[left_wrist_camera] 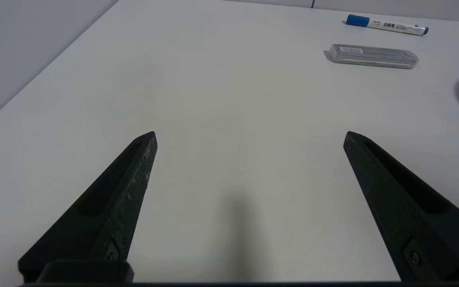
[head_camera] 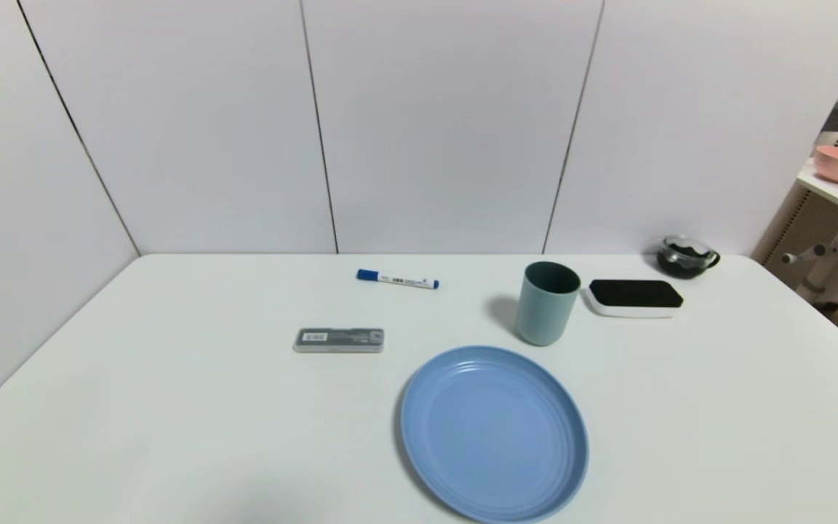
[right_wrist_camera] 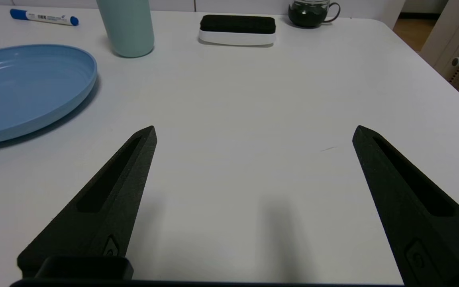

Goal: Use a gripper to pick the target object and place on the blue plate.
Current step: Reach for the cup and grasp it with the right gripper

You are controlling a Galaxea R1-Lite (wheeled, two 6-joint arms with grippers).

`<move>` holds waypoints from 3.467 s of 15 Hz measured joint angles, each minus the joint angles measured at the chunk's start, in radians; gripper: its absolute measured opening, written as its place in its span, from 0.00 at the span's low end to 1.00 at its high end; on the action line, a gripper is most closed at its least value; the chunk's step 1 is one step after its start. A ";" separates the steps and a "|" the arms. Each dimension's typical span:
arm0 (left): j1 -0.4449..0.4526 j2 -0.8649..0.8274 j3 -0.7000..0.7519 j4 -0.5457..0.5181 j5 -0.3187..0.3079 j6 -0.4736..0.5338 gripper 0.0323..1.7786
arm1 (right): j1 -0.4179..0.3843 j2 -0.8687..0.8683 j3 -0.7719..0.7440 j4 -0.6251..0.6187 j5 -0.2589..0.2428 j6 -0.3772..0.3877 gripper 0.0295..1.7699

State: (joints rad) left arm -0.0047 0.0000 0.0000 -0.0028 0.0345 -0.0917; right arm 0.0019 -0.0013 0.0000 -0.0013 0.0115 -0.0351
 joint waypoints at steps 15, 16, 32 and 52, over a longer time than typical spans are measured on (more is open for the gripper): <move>0.000 0.000 0.000 0.000 0.000 -0.001 0.95 | 0.138 0.817 -0.769 -0.043 0.127 -0.109 0.96; 0.000 0.000 0.000 0.000 0.000 0.000 0.95 | 0.164 0.889 -0.868 0.005 0.129 -0.118 0.96; 0.000 0.000 0.000 0.000 0.000 0.000 0.95 | 0.379 1.723 -1.646 0.621 0.133 -0.126 0.96; 0.000 0.000 0.000 0.000 0.000 -0.001 0.95 | 0.415 2.024 -1.871 0.766 0.135 -0.127 0.96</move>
State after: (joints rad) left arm -0.0047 0.0000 0.0000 -0.0028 0.0349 -0.0923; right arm 0.4170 2.0228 -1.8713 0.7643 0.1462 -0.1621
